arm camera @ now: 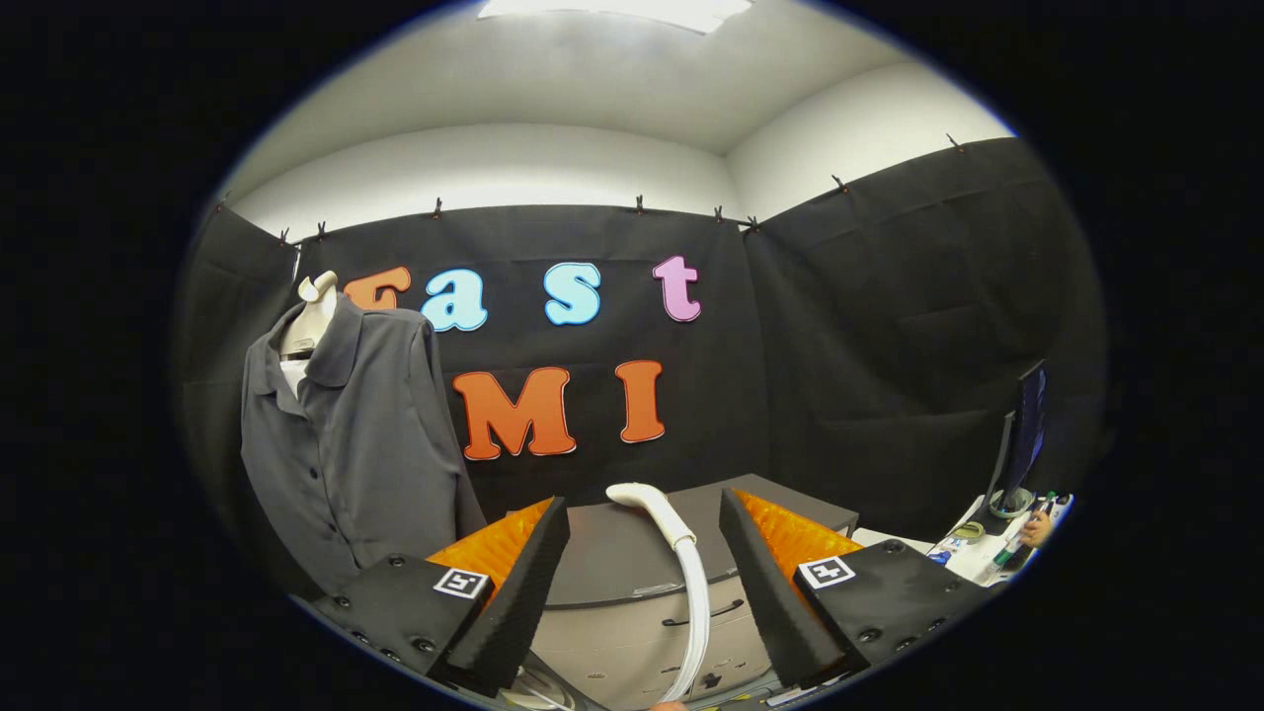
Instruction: Iron the clothes twice with a garment steamer, once on the left side and once on the right side.
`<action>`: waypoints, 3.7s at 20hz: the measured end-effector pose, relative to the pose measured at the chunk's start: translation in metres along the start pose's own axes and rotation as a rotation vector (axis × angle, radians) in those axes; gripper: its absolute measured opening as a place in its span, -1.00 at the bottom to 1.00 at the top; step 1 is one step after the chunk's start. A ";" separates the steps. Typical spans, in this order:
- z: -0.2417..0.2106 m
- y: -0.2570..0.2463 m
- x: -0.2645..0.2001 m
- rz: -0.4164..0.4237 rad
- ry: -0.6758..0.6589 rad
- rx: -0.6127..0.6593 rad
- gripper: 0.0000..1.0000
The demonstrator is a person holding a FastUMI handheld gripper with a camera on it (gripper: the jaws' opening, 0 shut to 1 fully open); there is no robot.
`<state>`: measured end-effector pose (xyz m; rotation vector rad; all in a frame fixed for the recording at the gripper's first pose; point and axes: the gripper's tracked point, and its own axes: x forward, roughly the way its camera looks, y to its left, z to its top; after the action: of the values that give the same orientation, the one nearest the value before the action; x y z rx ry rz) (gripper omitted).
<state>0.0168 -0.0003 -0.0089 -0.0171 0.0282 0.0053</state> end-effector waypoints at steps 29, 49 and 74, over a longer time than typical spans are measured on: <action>-0.060 -0.019 0.177 0.253 0.443 -0.096 0.97; -0.171 -0.030 0.307 0.239 0.782 -0.136 0.97; -0.184 -0.043 0.302 0.070 0.792 0.001 -0.15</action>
<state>0.3137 -0.0451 -0.2007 -0.0159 0.8206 0.0688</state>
